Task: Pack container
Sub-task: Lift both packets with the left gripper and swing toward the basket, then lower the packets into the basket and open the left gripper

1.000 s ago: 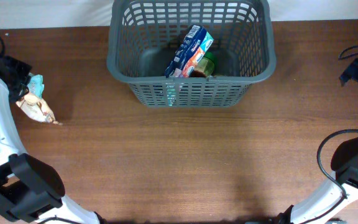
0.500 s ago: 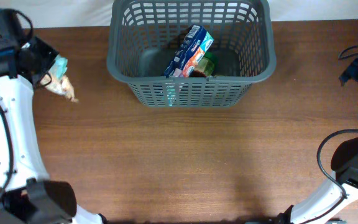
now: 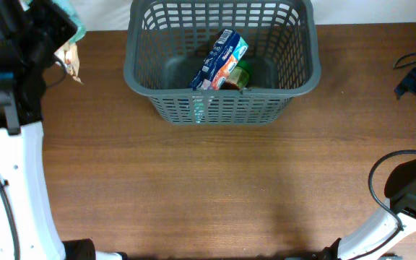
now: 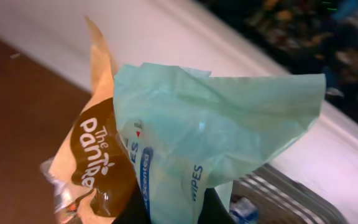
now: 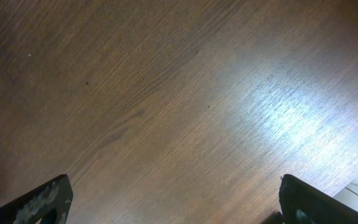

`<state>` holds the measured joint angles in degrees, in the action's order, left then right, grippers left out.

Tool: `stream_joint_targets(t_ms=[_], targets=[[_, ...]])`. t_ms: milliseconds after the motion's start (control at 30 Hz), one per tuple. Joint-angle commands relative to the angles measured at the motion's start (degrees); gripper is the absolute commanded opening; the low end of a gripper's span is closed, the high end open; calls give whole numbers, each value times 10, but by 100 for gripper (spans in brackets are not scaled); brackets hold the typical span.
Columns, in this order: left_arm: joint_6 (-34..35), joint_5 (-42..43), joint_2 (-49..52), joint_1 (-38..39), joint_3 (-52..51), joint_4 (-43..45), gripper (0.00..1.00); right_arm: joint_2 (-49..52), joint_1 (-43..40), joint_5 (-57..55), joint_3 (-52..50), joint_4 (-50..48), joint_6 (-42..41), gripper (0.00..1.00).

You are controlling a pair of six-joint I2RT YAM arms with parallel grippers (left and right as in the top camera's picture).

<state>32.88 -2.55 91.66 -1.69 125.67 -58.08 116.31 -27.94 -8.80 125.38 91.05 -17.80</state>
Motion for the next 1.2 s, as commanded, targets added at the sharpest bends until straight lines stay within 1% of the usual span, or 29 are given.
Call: stream_joint_targets(t_ms=[0,100,300,533,800,1167], targets=[[-40,-9,-16,51,24,21,2,-5,-2,-9,-3,0,-3,99],[-56,-20,-14,110,24,47,2,-5,-2,-9,-3,0,-3,99],[-74,-49,-2,196,24,82,2,-5,-2,-9,-3,0,-3,99],[-107,-80,21,262,24,112,2,-5,-2,-9,-3,0,-3,99],[-108,-93,81,275,24,100,2,-5,-2,-9,-3,0,-3,99],[-120,-93,212,274,24,110,2,-5,-2,-9,-3,0,-3,99]])
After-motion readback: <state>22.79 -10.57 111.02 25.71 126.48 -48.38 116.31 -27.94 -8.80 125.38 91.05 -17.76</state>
